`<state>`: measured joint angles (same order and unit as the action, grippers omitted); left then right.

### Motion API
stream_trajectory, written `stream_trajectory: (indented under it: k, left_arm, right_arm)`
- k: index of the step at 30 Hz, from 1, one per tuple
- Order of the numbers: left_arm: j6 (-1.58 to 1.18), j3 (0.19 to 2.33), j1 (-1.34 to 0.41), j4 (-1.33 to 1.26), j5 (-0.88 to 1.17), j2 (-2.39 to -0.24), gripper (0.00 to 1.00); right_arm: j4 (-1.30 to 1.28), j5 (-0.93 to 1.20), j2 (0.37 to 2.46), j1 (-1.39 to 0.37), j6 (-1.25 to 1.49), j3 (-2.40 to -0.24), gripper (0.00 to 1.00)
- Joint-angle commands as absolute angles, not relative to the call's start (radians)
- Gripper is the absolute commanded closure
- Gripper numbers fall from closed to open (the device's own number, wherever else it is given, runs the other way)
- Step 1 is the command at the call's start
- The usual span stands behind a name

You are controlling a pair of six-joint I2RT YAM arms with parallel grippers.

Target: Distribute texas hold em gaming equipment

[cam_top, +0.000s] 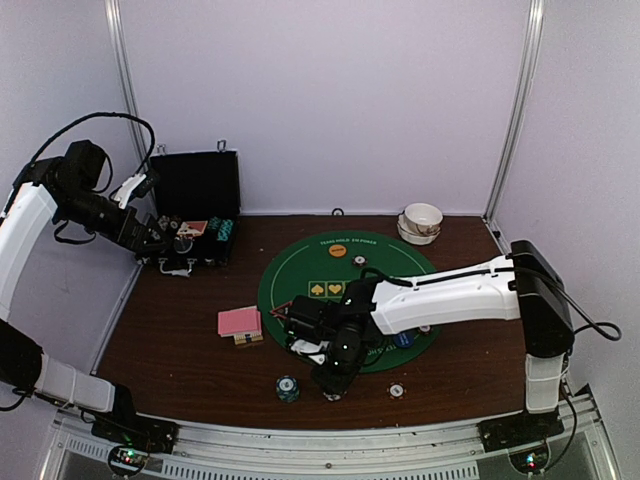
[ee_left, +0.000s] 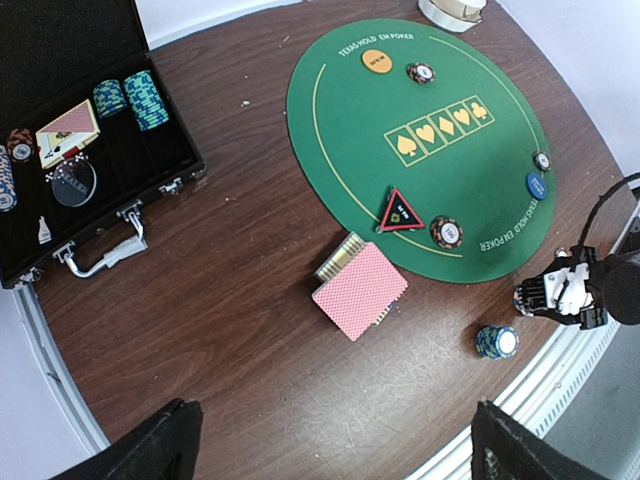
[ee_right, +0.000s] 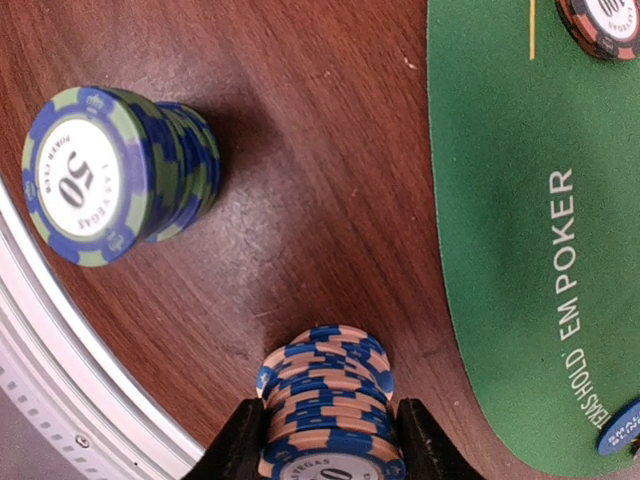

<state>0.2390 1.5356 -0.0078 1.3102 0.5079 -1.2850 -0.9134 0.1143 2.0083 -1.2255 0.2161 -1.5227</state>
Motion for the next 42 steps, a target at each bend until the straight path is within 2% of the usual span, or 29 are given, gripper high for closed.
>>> stream_trajectory:
  k: [1, 5, 11, 19, 27, 42]
  left_arm:
    - [0.256, 1.552, -0.009, 1.306, 0.502, -1.273, 0.02]
    - [0.255, 1.556, -0.009, 1.305, 0.504, -1.280, 0.02]
    - [0.252, 1.554, -0.009, 1.300, 0.506, -1.290, 0.02]
    - [0.250, 1.543, -0.009, 1.293, 0.508, -1.295, 0.03]
    - [0.254, 1.546, -0.009, 1.290, 0.502, -1.299, 0.03]
    - [0.256, 1.517, -0.009, 1.256, 0.479, -1.295, 0.02]
  right_arm:
    - [-0.970, 0.091, 1.933, -1.206, 0.231, -1.579, 0.93]
    - [-1.014, 0.075, 1.872, -1.142, 0.247, -1.635, 0.95]
    - [-1.055, 0.008, 1.861, -0.932, 0.252, -1.764, 0.98]
    - [-1.007, -0.067, 2.065, -0.691, 0.198, -1.979, 0.98]
    - [-1.013, -0.071, 2.344, -0.568, 0.179, -2.229, 0.98]
    - [-0.921, -0.021, 2.454, -0.507, 0.197, -2.180, 0.97]
